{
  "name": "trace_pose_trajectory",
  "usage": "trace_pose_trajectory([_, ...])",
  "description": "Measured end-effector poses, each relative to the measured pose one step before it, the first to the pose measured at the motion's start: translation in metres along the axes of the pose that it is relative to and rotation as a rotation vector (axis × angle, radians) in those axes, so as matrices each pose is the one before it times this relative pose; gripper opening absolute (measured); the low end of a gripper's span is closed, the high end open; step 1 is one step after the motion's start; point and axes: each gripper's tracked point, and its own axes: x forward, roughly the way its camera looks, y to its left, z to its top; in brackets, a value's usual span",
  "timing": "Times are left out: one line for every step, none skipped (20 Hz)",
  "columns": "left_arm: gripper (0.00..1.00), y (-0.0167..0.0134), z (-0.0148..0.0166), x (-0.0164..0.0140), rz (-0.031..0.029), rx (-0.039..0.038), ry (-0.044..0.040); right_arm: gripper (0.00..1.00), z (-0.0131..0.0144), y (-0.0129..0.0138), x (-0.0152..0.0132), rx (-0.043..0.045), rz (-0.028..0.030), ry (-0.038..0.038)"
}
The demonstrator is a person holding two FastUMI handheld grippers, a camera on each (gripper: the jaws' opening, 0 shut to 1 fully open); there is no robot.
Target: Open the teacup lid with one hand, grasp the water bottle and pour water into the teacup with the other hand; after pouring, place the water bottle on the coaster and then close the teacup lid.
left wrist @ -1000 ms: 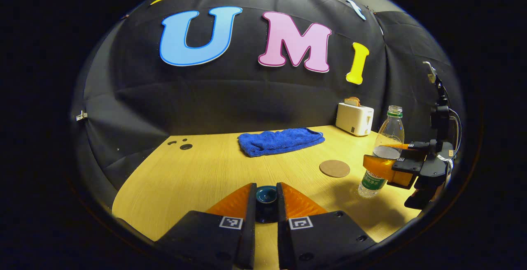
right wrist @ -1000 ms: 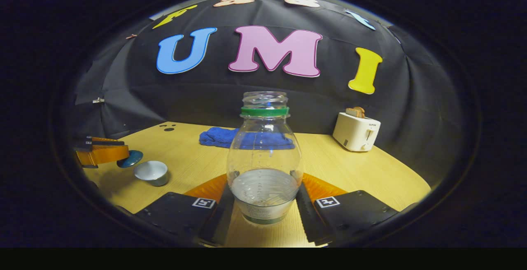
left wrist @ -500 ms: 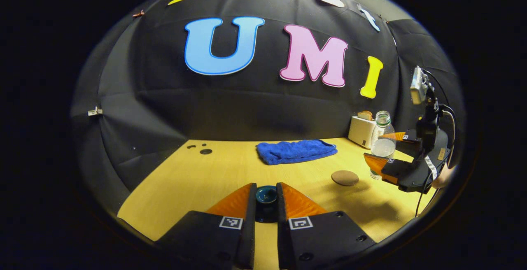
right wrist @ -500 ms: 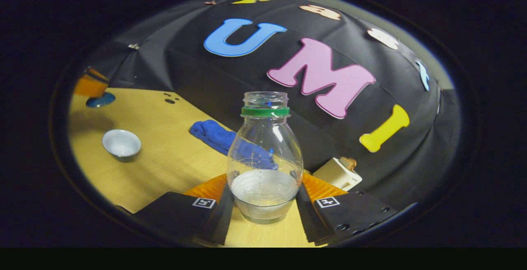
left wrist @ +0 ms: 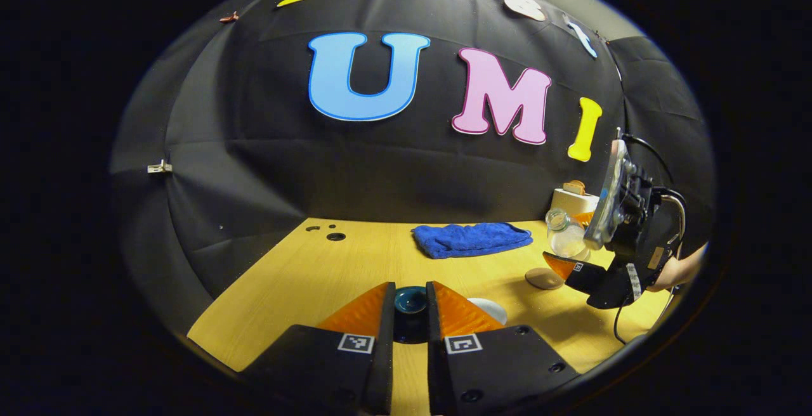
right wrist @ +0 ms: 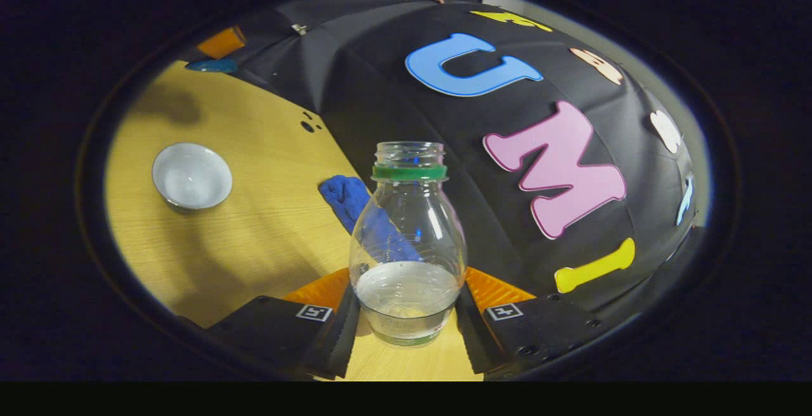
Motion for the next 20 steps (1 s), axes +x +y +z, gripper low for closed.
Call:
trace_pose_trajectory([0.26, 0.00530, -0.00109, -0.00151, 0.00953, -0.00462, 0.00135, 0.72, 0.00156, 0.00724, 0.00263, -0.01100, 0.01629, -0.00520])
trace_pose_trajectory([0.26, 0.00438, -0.00082, -0.00039, 0.01023, -0.00786, 0.00506, 0.72, 0.00279, 0.00778, 0.00319, -0.00896, 0.01838, -0.00934])
trace_pose_trajectory([0.26, 0.00432, -0.00335, -0.00147, 0.01164, -0.00659, 0.00703, 0.72, 0.00143, 0.00489, 0.00260, -0.02482, 0.01318, -0.01023])
trace_pose_trajectory([0.26, 0.00398, -0.00047, -0.00053, 0.00638, -0.00542, 0.00136, 0.69, 0.00155, 0.00258, 0.00230, -0.03799, 0.00320, -0.00787])
trace_pose_trajectory([0.26, 0.00100, -0.00110, -0.00132, 0.00186, -0.00500, 0.00073, 0.73, 0.00242, 0.00326, 0.00160, -0.03979, 0.00294, -0.00826])
trace_pose_trajectory([0.26, 0.00200, -0.00020, -0.00237, 0.00108, -0.00397, 0.00017, 0.73, 0.00178, 0.00144, 0.00100, -0.03336, -0.00003, -0.01048])
trace_pose_trajectory([0.27, 0.00077, 0.00013, -0.00186, -0.00096, -0.00289, 0.00111, 0.73, 0.00324, 0.00065, 0.00130, -0.02836, -0.00105, -0.01069])
trace_pose_trajectory([0.26, 0.00141, -0.00287, -0.00162, -0.00151, -0.00166, -0.00025, 0.72, 0.00354, 0.00019, 0.00076, -0.02888, -0.00247, -0.01009])
trace_pose_trajectory([0.26, -0.00003, -0.00161, 0.00050, -0.00101, -0.00194, 0.00152, 0.72, 0.00037, 0.00011, 0.00129, -0.03466, -0.00311, -0.00710])
trace_pose_trajectory([0.26, -0.00010, -0.00135, 0.00027, -0.00133, -0.00079, 0.00186, 0.72, 0.00327, 0.00067, 0.00284, -0.03749, -0.00392, -0.00813])
trace_pose_trajectory([0.26, 0.00024, -0.00068, -0.00063, -0.00076, -0.00003, 0.00081, 0.69, 0.00340, 0.00075, 0.00061, -0.03238, -0.00213, -0.01180])
trace_pose_trajectory([0.23, 0.00020, -0.00161, 0.00034, 0.00054, 0.00051, 0.00099, 0.72, 0.00283, 0.00069, 0.00058, -0.02589, -0.00155, -0.01512])
trace_pose_trajectory([0.26, 0.00033, -0.00001, -0.00049, -0.00053, -0.00138, 0.00108, 0.72, 0.00219, 0.00123, -0.00057, -0.02017, 0.00306, -0.01411])
trace_pose_trajectory([0.26, 0.00135, -0.00158, -0.00028, -0.00047, -0.00384, 0.00005, 0.72, 0.00090, 0.00170, 0.00118, -0.01297, 0.00363, -0.01130])
trace_pose_trajectory([0.26, 0.00019, -0.00008, -0.00012, -0.00015, -0.00331, 0.00066, 0.72, 0.00091, 0.00126, 0.00010, -0.00645, 0.00398, -0.00646])
trace_pose_trajectory([0.26, 0.00011, -0.00189, 0.00119, 0.00010, -0.00100, 0.00103, 0.72, 0.00145, 0.00308, 0.00051, -0.00425, 0.00527, -0.00551])
trace_pose_trajectory([0.26, 0.00144, -0.00020, -0.00019, 0.00217, 0.00071, 0.00296, 0.72, 0.00134, 0.00199, 0.00043, -0.00754, 0.00198, -0.00486])
trace_pose_trajectory([0.26, 0.00097, -0.00245, -0.00118, 0.00018, -0.00056, 0.00183, 0.72, 0.00103, -0.00146, 0.00061, -0.01131, 0.00372, -0.00659])
trace_pose_trajectory([0.26, 0.00042, -0.00020, -0.00095, -0.00025, -0.00215, 0.00090, 0.72, 0.00116, 0.00070, 0.00016, -0.01778, 0.00164, -0.00881])
trace_pose_trajectory([0.26, -0.00074, -0.00107, -0.00068, -0.00149, -0.00125, 0.00064, 0.72, 0.00169, 0.00377, -0.00074, -0.02148, -0.00014, -0.00381])
